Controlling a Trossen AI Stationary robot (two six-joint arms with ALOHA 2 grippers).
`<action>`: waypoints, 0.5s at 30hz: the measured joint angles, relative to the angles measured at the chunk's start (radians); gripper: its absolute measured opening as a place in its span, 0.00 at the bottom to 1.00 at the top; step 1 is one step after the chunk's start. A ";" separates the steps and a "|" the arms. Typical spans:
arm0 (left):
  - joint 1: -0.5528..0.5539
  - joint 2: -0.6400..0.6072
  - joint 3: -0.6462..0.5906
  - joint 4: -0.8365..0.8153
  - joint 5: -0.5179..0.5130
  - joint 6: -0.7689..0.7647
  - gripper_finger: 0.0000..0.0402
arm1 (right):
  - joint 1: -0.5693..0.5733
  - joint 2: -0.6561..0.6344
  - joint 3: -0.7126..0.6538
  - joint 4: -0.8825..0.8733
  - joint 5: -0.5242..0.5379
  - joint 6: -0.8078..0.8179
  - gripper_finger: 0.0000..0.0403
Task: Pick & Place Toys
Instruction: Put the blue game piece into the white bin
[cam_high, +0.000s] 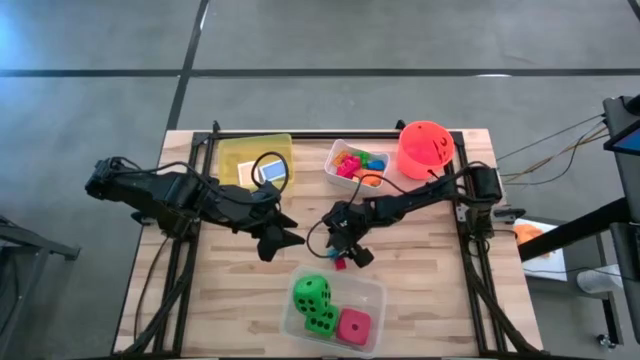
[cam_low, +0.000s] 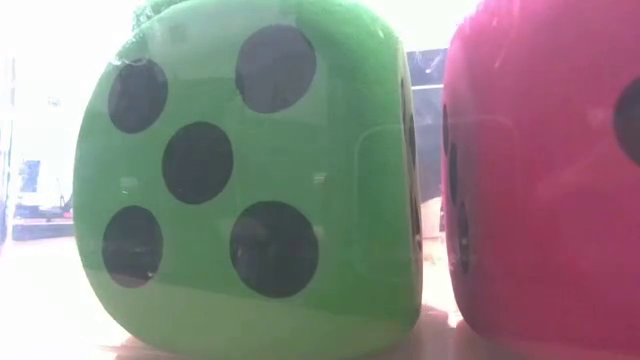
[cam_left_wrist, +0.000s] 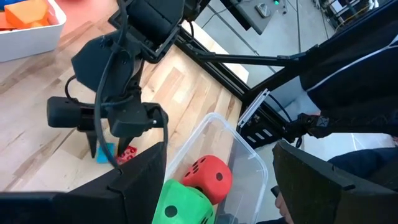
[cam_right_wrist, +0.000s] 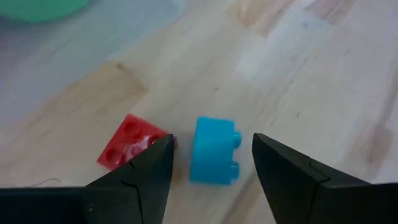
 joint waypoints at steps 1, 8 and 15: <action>0.000 0.000 0.000 0.000 0.000 0.000 0.70 | 0.000 0.006 -0.002 -0.003 -0.004 0.004 0.53; 0.000 0.000 0.000 0.000 0.000 0.000 0.70 | 0.003 0.045 0.006 0.020 0.005 0.045 0.52; 0.000 0.000 0.000 -0.001 0.000 0.000 0.70 | 0.005 0.053 0.024 0.022 0.009 0.080 0.32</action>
